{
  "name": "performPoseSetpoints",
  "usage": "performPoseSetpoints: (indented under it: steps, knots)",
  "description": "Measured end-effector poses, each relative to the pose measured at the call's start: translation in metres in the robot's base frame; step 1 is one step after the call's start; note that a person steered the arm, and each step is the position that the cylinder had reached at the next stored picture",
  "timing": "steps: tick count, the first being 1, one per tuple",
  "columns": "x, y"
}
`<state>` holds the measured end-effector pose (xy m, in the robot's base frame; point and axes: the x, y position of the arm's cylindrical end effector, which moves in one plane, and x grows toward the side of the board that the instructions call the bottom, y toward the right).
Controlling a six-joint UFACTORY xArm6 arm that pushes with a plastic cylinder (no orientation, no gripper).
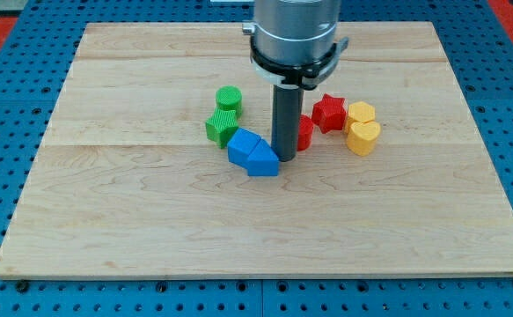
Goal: Move the green circle diagonal to the red circle
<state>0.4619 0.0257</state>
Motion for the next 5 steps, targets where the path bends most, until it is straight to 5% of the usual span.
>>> performPoseSetpoints:
  steps: [4,5]
  knots:
    - [0.031,-0.003]
    - [-0.004,-0.024]
